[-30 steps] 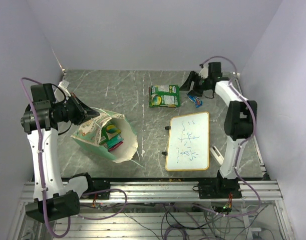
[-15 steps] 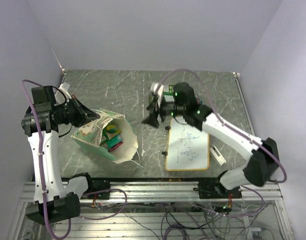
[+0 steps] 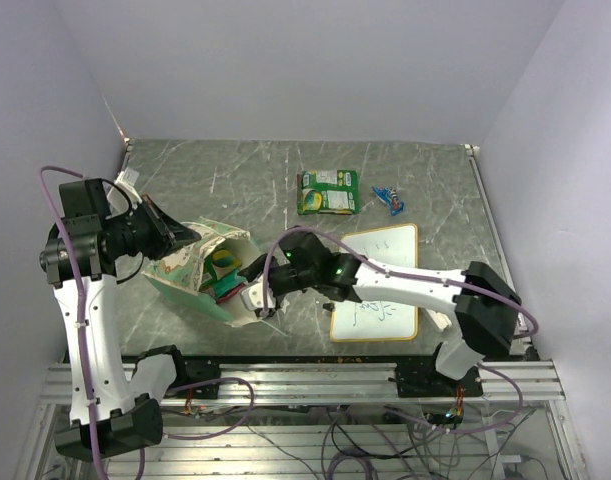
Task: Take the snacks out of the paper bag
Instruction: Pick up the snack from the paper bag.
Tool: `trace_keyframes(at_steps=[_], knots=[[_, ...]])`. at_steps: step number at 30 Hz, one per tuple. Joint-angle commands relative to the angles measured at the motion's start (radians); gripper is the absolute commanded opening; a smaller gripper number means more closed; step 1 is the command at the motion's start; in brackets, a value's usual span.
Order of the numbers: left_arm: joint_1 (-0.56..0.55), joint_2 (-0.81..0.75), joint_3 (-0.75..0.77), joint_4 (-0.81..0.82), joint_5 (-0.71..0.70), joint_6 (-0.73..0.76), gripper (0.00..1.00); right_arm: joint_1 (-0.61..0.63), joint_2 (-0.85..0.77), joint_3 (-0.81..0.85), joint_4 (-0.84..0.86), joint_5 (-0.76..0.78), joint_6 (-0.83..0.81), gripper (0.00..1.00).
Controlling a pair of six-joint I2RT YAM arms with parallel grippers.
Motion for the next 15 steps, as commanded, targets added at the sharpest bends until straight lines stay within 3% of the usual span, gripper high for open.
trace_keyframes(at_steps=[1, 15], knots=[[-0.003, -0.023, 0.003, -0.022, 0.032, 0.0, 0.07, 0.024, 0.049, 0.029, 0.12, 0.1, -0.183, 0.52], [-0.003, -0.019, 0.029, -0.068, 0.034, 0.033, 0.07, 0.035, 0.222, 0.082, 0.218, 0.139, -0.24, 0.48]])
